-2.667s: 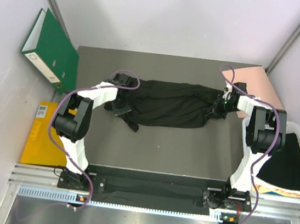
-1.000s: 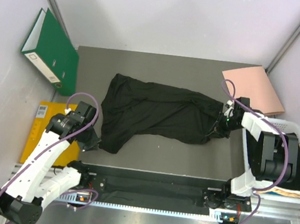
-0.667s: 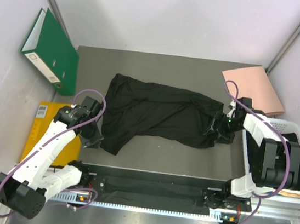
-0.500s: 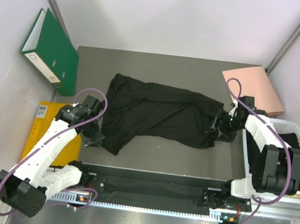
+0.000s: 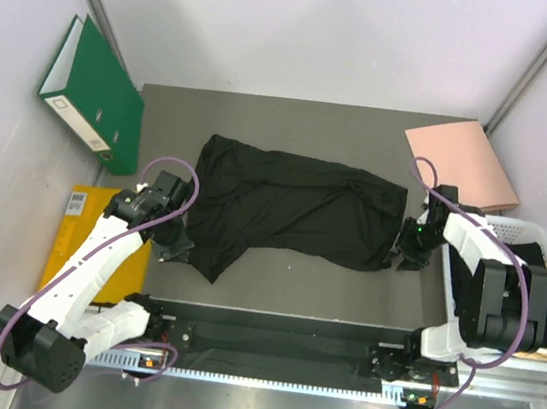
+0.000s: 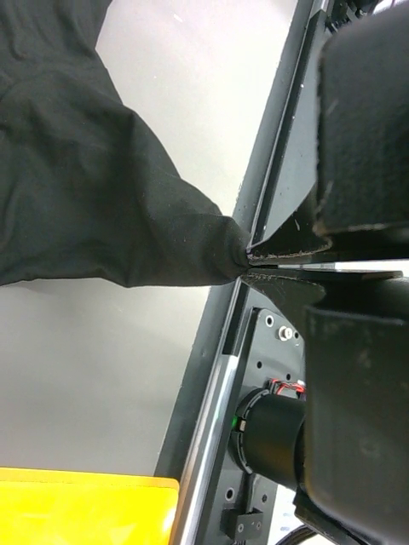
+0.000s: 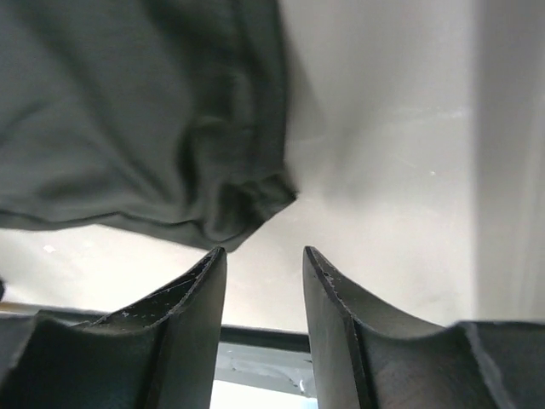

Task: Fold and stack the t-shirts
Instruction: Grap the side of the flattened tshirt closest away from the robot with both arms

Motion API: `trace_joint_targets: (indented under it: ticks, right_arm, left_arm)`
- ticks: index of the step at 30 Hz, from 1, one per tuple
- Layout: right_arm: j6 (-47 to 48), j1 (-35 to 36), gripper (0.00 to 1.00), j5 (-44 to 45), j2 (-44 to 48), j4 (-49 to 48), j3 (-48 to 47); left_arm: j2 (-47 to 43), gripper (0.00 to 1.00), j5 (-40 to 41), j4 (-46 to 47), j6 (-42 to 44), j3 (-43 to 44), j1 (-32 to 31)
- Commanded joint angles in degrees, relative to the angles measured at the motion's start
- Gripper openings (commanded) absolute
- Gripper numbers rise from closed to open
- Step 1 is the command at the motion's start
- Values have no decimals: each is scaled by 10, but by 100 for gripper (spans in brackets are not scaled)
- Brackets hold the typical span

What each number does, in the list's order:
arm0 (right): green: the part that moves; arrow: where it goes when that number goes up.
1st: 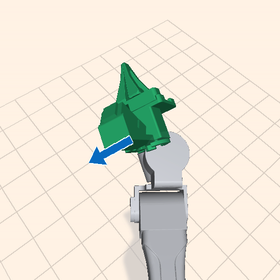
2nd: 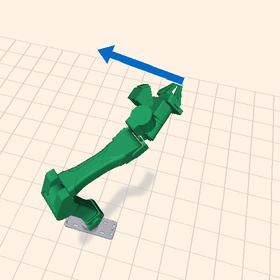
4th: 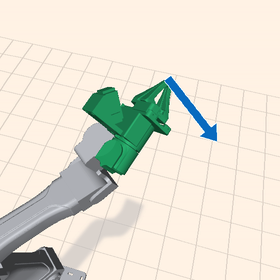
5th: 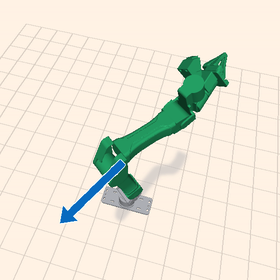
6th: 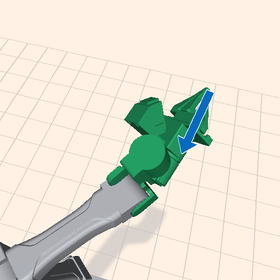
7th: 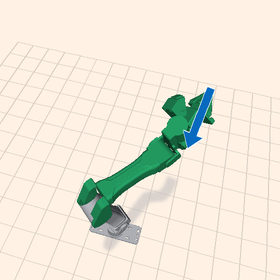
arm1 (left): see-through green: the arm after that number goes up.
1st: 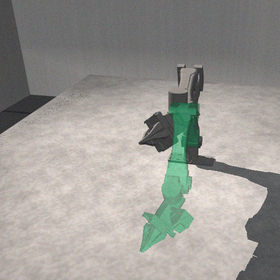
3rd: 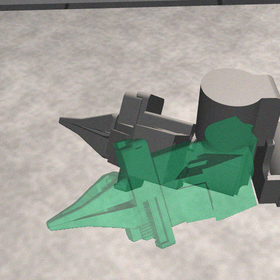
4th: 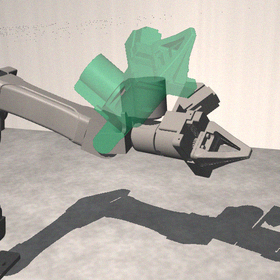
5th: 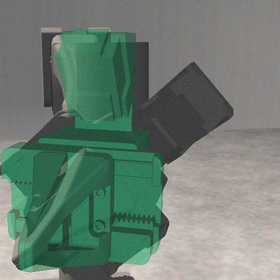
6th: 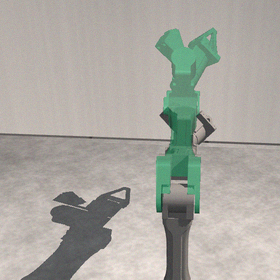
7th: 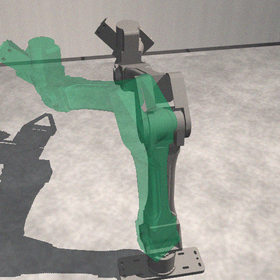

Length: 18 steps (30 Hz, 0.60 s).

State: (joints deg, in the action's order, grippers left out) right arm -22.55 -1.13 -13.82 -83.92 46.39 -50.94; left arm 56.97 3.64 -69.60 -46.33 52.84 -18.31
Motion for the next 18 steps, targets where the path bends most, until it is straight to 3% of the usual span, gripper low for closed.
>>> trace_joint_targets:
  ticks: [1,11,15,18]
  right_arm:
    - [4,4,42,24,-19,-15,16]
    - [-10,36,42,35,-86,-97,25]
    - [-12,48,8,37,-98,-114,29]
    - [-8,51,0,44,-73,-104,33]
  left_arm:
    - [-1,0,-7,22,3,-5,1]
    - [12,0,-9,39,2,2,2]
    - [14,0,-8,39,3,5,1]
    - [10,0,-2,32,3,6,2]
